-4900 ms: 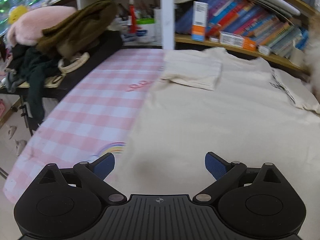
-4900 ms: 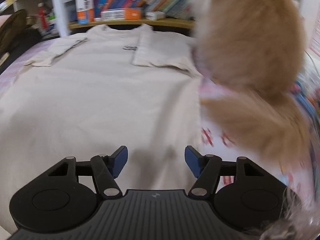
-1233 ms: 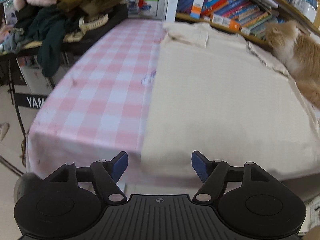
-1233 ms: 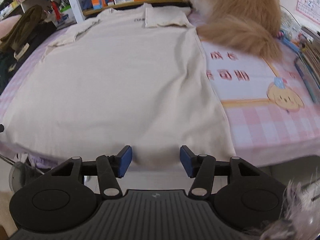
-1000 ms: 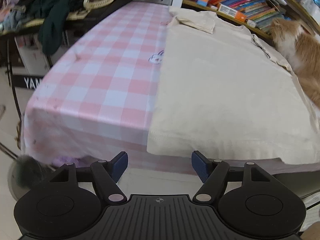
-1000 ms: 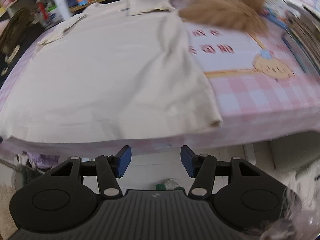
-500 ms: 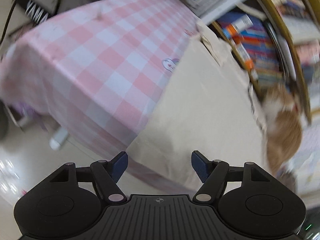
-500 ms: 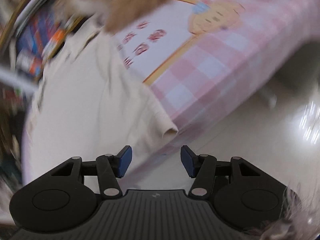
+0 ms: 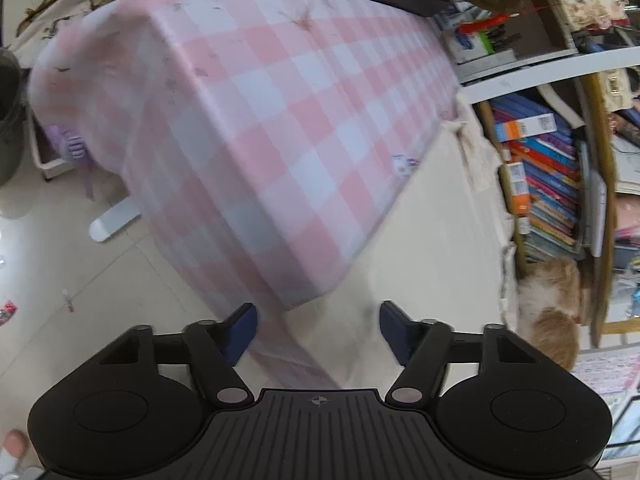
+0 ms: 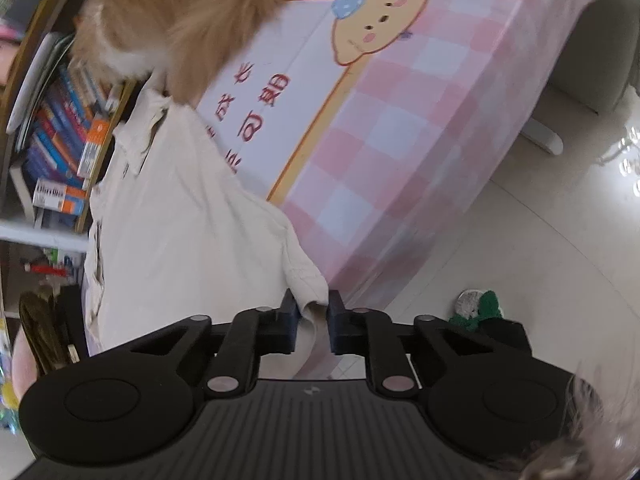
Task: Fold clothes
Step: 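Grasp the cream shirt's side edge with both grippers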
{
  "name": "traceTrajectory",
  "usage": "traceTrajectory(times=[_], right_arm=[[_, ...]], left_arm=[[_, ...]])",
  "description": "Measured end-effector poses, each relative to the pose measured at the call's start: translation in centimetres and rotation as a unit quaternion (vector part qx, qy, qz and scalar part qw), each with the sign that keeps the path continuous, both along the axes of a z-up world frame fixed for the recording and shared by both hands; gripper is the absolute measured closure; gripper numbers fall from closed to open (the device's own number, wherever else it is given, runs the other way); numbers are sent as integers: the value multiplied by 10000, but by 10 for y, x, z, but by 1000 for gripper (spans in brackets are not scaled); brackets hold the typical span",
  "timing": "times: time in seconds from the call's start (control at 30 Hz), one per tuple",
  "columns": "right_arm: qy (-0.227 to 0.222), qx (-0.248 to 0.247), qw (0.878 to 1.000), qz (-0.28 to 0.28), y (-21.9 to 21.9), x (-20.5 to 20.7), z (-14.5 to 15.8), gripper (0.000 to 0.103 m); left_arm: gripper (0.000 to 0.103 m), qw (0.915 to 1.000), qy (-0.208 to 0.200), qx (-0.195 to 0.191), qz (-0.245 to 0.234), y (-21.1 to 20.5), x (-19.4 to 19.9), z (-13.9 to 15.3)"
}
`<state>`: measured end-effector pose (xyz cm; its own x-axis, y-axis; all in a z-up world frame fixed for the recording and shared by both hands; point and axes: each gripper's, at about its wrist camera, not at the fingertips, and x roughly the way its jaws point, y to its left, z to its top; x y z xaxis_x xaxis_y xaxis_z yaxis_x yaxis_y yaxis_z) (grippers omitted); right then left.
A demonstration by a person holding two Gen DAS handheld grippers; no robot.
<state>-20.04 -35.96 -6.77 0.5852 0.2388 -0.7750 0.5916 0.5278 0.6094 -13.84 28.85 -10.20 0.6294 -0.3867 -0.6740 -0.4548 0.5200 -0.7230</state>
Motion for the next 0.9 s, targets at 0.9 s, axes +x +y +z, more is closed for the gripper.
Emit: traceTrajectory(times=[0.9], right_arm=[[-28,126,9986,510,6,-11,1,95]], left_arm=[[94,9966,-465,355,-581,10,-14,31]])
